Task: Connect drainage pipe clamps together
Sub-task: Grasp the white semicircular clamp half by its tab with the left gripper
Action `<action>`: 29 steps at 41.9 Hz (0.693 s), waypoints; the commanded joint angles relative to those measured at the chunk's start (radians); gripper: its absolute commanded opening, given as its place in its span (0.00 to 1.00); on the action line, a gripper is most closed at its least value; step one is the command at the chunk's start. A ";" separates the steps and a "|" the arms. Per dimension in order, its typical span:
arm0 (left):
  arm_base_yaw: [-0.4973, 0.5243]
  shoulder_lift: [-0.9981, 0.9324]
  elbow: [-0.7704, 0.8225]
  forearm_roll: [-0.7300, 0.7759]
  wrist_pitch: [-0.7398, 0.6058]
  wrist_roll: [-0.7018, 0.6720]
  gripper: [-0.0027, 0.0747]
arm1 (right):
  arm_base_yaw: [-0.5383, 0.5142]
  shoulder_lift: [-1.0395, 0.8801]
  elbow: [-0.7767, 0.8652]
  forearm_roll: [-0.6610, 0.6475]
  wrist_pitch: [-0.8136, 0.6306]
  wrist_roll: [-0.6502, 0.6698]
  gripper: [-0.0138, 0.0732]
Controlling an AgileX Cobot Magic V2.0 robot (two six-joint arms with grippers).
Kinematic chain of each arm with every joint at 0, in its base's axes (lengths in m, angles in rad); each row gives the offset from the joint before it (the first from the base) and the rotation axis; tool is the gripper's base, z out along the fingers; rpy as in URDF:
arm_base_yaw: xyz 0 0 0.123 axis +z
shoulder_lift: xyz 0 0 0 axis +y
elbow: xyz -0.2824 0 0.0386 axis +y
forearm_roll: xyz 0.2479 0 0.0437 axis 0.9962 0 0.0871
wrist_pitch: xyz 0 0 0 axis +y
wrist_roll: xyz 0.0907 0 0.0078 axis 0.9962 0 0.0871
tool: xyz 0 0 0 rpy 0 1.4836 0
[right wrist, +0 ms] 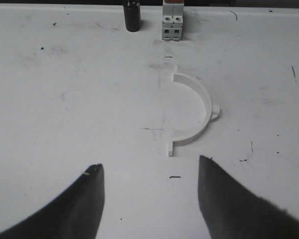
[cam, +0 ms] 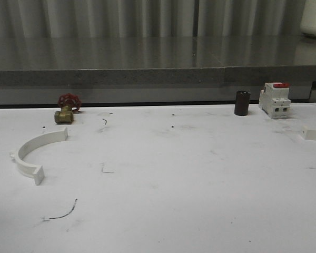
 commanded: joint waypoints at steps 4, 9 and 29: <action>-0.013 0.179 -0.096 -0.004 -0.002 -0.003 0.66 | -0.005 0.007 -0.035 0.001 -0.054 -0.005 0.67; -0.013 0.319 -0.142 -0.004 -0.002 -0.003 0.66 | -0.005 0.007 -0.035 0.001 -0.054 -0.005 0.67; -0.013 0.726 -0.318 -0.026 0.006 -0.003 0.66 | -0.005 0.007 -0.035 0.001 -0.054 -0.005 0.67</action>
